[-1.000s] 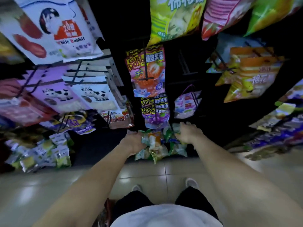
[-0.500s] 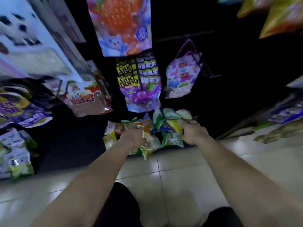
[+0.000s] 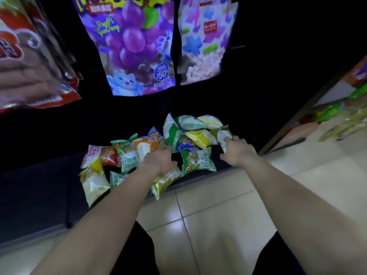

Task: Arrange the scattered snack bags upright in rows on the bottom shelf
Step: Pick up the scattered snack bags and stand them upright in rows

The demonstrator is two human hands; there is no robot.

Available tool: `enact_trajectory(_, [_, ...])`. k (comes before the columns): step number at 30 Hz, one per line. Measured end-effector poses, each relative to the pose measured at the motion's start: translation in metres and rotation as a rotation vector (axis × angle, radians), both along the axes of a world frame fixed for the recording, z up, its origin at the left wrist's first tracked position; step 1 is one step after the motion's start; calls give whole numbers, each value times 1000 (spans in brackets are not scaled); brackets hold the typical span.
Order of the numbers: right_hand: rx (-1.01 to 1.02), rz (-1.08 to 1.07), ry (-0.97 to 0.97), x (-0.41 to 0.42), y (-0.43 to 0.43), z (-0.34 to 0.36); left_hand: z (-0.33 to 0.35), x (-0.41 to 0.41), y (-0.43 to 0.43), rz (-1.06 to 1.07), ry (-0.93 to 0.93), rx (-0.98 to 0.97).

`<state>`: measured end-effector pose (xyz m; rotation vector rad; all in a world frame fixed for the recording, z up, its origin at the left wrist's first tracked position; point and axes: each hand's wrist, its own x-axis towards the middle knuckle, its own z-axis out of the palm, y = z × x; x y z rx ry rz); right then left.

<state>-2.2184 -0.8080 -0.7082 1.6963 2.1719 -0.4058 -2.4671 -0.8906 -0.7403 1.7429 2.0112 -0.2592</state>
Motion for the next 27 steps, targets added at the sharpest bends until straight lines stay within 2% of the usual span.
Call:
enact_trajectory(6, [36, -49, 59, 12, -44, 16, 11, -1, -31, -64, 18, 91])
enact_trajectory(13, [88, -73, 96, 51, -49, 1, 19, 33, -4, -94, 76, 174])
enact_trajectory(18, [102, -38, 72, 70, 0, -23, -2, 52, 33, -125, 153, 194])
enact_trajectory(27, [54, -45, 94, 79, 129, -105, -70, 70, 178, -226, 106, 281])
